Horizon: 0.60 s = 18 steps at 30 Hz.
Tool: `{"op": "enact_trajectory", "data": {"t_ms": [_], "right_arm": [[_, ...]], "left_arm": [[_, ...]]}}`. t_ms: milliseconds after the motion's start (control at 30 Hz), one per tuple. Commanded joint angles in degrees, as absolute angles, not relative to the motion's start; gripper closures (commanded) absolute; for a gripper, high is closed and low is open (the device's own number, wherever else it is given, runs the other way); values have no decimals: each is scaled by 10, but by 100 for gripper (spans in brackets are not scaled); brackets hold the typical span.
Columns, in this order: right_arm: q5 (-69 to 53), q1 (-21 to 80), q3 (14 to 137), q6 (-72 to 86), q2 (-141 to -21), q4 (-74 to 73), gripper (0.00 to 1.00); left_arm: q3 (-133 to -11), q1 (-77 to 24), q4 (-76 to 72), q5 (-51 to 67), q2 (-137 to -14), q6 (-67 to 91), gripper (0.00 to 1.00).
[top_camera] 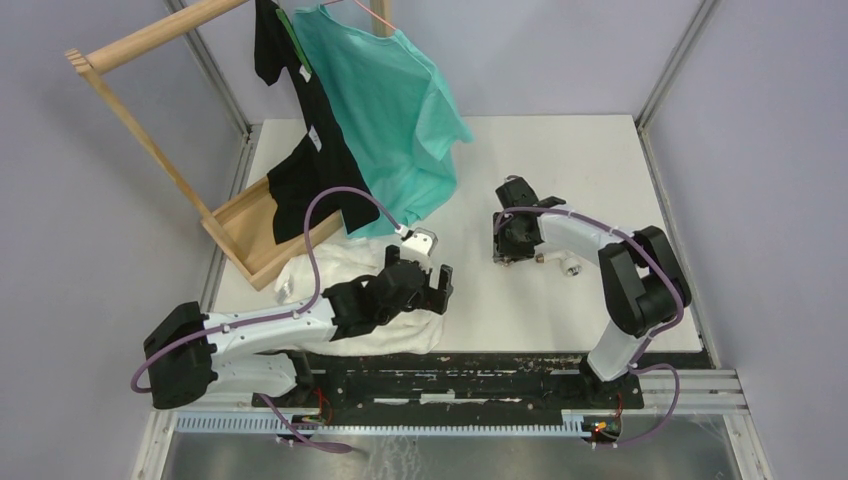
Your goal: Install the water faucets
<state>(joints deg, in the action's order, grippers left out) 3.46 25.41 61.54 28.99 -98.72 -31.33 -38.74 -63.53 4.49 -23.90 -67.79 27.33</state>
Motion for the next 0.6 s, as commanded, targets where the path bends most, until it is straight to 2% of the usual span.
{"op": "enact_trajectory", "data": {"t_ms": [0, 100, 200, 267, 367, 433, 500, 567], "right_arm": [[23, 256, 611, 306, -927, -295, 99], [-31, 243, 598, 316, -874, -267, 100], [-227, 168, 519, 380, -800, -108, 100], [-316, 123, 470, 443, -762, -19, 100], [-399, 104, 461, 496, -747, 26, 100], [-445, 103, 439, 563, -742, 112, 100], [-473, 102, 420, 625, -734, 191, 100], [-492, 103, 402, 688, -729, 273, 100]], "left_arm": [[-416, -638, 63, -299, -679, 334, 1], [-426, -636, 77, -309, -672, 352, 1], [-437, -628, 76, -303, -648, 349, 1], [-434, -625, 49, -279, -621, 317, 1], [-378, -622, -76, -247, -550, 281, 1], [-328, -616, -156, -229, -497, 279, 1], [-340, -587, -120, -186, -470, 287, 1], [-380, -541, -74, -91, -476, 292, 1]]}}
